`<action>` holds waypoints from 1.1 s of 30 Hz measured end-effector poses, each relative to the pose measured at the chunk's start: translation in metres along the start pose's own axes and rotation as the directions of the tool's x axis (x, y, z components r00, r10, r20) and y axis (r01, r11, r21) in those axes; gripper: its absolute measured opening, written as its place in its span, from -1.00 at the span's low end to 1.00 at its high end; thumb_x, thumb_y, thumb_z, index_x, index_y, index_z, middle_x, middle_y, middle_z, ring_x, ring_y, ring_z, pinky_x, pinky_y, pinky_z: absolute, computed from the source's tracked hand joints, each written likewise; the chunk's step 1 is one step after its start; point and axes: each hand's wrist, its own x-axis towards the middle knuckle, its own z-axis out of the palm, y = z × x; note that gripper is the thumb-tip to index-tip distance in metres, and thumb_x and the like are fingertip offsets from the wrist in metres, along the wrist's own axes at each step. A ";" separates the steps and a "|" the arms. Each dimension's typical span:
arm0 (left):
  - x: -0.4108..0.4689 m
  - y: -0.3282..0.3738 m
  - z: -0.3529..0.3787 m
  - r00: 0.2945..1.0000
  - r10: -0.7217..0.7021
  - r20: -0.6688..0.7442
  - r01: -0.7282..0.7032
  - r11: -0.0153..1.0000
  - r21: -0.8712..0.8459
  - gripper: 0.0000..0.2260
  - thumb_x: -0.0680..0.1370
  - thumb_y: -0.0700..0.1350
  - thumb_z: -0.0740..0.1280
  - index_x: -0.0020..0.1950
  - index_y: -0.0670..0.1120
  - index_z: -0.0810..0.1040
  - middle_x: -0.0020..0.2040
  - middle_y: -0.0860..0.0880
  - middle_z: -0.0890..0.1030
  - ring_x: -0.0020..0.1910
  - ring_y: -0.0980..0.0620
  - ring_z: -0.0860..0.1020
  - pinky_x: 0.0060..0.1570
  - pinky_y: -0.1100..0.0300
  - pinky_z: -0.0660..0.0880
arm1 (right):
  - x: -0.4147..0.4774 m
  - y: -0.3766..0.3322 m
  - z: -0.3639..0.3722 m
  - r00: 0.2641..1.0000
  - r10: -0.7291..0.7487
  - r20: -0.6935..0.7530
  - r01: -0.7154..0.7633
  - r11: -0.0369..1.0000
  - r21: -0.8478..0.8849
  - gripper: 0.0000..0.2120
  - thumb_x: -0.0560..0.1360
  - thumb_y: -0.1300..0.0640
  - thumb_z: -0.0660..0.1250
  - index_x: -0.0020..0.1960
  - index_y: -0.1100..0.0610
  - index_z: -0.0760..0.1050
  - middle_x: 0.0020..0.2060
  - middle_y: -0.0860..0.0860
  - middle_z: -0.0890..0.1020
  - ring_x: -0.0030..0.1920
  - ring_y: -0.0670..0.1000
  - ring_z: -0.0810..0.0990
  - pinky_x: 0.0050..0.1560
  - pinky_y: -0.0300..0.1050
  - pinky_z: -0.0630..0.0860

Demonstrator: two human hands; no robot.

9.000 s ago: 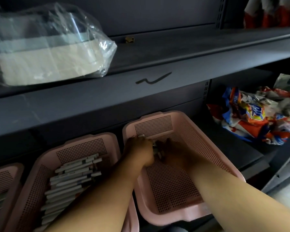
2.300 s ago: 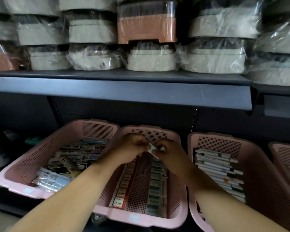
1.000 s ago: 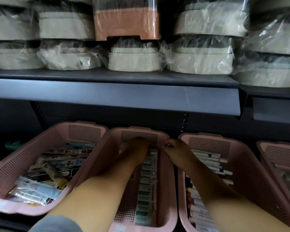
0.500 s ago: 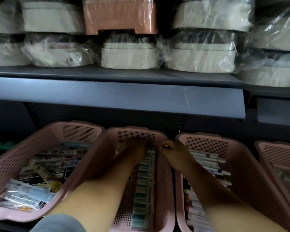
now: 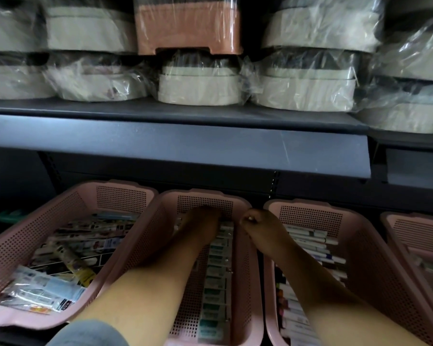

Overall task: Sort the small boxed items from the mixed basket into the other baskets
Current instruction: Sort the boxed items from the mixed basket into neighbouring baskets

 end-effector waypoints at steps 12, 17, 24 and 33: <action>-0.044 0.024 -0.050 0.986 0.149 -0.077 -0.166 0.927 -0.336 -0.84 0.59 0.09 0.41 0.14 0.13 0.70 0.05 0.14 0.69 -0.04 0.19 0.62 -0.06 0.20 0.53 | -0.005 -0.018 -0.019 0.993 0.101 0.054 -0.114 0.847 0.519 -0.74 0.56 0.40 0.26 -0.07 0.15 0.68 -0.19 0.12 0.69 -0.20 0.11 0.64 -0.20 -0.08 0.59; -0.072 0.043 -0.041 0.978 0.187 -0.092 -0.208 0.851 -0.482 -0.67 0.50 0.18 0.48 0.23 0.15 0.64 0.09 0.15 0.70 0.05 0.22 0.64 0.14 0.09 0.60 | 0.006 -0.020 -0.003 0.976 0.206 -0.064 -0.144 0.844 0.516 -0.61 0.55 0.39 0.19 -0.16 0.05 0.70 -0.16 0.02 0.73 -0.09 0.10 0.70 -0.15 -0.07 0.65; -0.081 0.044 -0.045 0.967 0.175 -0.186 -0.222 0.937 -0.268 -0.73 0.62 0.12 0.38 0.30 0.11 0.60 0.16 0.07 0.69 0.12 0.09 0.64 0.17 0.07 0.58 | 0.011 -0.026 0.002 0.962 0.273 -0.024 -0.215 0.804 0.554 -0.66 0.55 0.41 0.18 -0.15 0.09 0.63 -0.08 0.19 0.68 -0.06 0.20 0.65 -0.04 0.05 0.60; -0.049 0.005 -0.046 0.997 0.079 0.020 -0.076 0.991 -0.113 -0.81 0.65 0.07 0.32 0.14 0.10 0.70 0.16 0.04 0.69 0.12 0.04 0.63 0.23 0.04 0.55 | -0.004 -0.010 -0.004 0.990 0.101 -0.094 -0.089 0.989 0.122 -0.78 0.57 0.28 0.20 0.06 0.06 0.57 -0.08 0.02 0.59 -0.20 -0.07 0.53 -0.35 -0.25 0.36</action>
